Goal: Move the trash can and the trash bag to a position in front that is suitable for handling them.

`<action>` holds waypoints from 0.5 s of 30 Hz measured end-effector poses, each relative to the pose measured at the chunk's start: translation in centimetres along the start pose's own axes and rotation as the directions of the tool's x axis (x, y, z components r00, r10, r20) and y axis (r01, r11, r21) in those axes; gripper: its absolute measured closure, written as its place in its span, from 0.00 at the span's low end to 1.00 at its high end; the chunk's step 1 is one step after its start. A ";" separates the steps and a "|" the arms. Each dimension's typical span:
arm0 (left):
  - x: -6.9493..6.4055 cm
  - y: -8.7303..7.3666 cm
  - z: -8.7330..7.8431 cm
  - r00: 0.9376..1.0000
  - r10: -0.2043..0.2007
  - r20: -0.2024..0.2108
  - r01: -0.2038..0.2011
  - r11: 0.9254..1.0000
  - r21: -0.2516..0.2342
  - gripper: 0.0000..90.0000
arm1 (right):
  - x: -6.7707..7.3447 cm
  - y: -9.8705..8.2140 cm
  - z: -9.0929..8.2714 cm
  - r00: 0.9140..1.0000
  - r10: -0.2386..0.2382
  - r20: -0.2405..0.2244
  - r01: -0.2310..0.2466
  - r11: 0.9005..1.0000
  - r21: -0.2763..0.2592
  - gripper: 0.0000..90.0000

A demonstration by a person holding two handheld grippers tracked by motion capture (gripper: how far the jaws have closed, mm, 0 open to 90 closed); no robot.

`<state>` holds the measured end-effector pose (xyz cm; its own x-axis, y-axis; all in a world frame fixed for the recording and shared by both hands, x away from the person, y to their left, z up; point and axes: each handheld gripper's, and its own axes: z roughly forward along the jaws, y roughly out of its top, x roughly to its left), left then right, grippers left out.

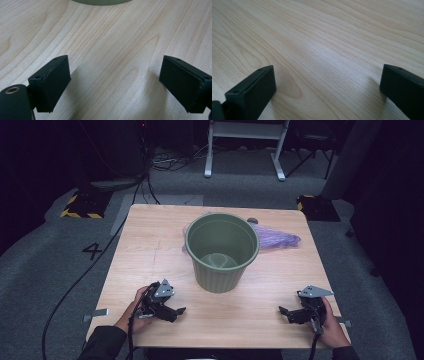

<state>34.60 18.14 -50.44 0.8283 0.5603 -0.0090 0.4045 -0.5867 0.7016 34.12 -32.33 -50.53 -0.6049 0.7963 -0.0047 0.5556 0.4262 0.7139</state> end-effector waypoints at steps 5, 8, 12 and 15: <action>0.1 -0.6 -0.6 0.999 0.035 0.028 -0.035 0.999 -0.004 0.11 | 0.0 0.0 0.0 1.000 -0.005 -0.006 0.005 1.000 -0.001 0.00; 0.1 -0.8 -0.7 0.999 0.034 0.029 -0.034 0.999 -0.004 0.11 | 0.0 -0.1 -0.1 1.000 -0.008 -0.009 0.008 1.000 0.000 0.00; 0.0 -1.3 -1.2 0.999 0.031 0.030 -0.031 1.000 -0.006 0.11 | 0.0 -0.1 -0.1 1.000 -0.024 -0.013 0.024 1.000 -0.005 0.02; 0.0 -1.6 -1.5 0.999 0.030 0.029 -0.030 1.000 -0.005 0.11 | 0.0 0.0 -0.1 0.999 -0.033 -0.018 0.033 0.999 -0.006 0.02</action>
<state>33.37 19.94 -50.48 0.8510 0.5251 -0.0085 0.3774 -0.6002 0.7053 34.04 -32.38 -50.48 -0.6335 0.7736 -0.0156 0.5319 0.4501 0.7173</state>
